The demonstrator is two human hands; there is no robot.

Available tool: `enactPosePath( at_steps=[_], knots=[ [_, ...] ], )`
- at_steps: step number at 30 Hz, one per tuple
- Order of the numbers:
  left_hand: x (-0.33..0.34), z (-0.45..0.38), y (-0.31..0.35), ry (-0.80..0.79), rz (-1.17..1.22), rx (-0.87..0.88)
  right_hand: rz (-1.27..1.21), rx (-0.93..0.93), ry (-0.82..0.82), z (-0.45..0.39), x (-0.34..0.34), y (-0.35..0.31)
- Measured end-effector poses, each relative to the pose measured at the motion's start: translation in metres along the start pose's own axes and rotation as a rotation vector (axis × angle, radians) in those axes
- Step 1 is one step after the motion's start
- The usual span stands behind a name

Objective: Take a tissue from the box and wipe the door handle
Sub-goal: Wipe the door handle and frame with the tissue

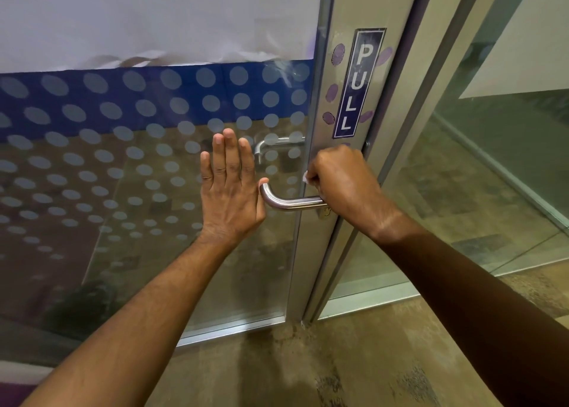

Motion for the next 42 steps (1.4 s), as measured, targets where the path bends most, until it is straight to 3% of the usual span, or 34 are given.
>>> enactPosePath(
  at_steps=[2, 6, 11, 17, 20, 24, 30, 37, 40, 42],
  knots=[
    [0.001, 0.001, 0.0, -0.002, -0.004, 0.001, -0.021, 0.028, 0.002, 0.001, -0.002, 0.002],
    [0.002, 0.0, -0.001, 0.005, -0.009, -0.002, -0.101, 0.069, 0.181, 0.009, -0.012, 0.005],
    [0.0, 0.0, 0.0, 0.007, 0.006, 0.004, -0.128, 0.125, 0.074, 0.004, 0.002, 0.008],
    [-0.001, 0.0, 0.0, -0.013, 0.001, 0.003, -0.44, 0.308, 0.631, 0.055, -0.026, 0.026],
    [0.0, -0.001, 0.0, 0.003, 0.012, 0.006, -0.428, 0.392, 0.757, 0.095, -0.016, 0.027],
    [0.0, -0.001, 0.0, 0.041, 0.011, 0.012, -0.39, 0.607, 0.758, 0.125, 0.019, 0.011],
    [0.0, 0.001, 0.0, 0.057, -0.006, 0.019, -0.478, 0.695, 0.703, 0.112, 0.068, -0.019],
    [0.003, 0.001, 0.0, 0.078, -0.019, 0.032, -0.519, 0.488, 0.972, 0.073, 0.091, -0.017],
    [0.003, 0.001, -0.001, 0.09, -0.028, 0.037, -0.481, 0.434, 0.912, 0.076, 0.111, -0.023],
    [0.003, 0.002, -0.001, 0.094, -0.033, 0.044, -0.406, 0.4, 0.786, 0.083, 0.125, -0.028]
  ],
)
Point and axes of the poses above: each hand's wrist, its own z-axis away from the middle knuckle, its own x-axis out of the palm, y = z × x, the point moved 4 cm from there along -z, towards the middle knuckle, and after that the axes turned 12 degrees about y, right-handed, at the moved point
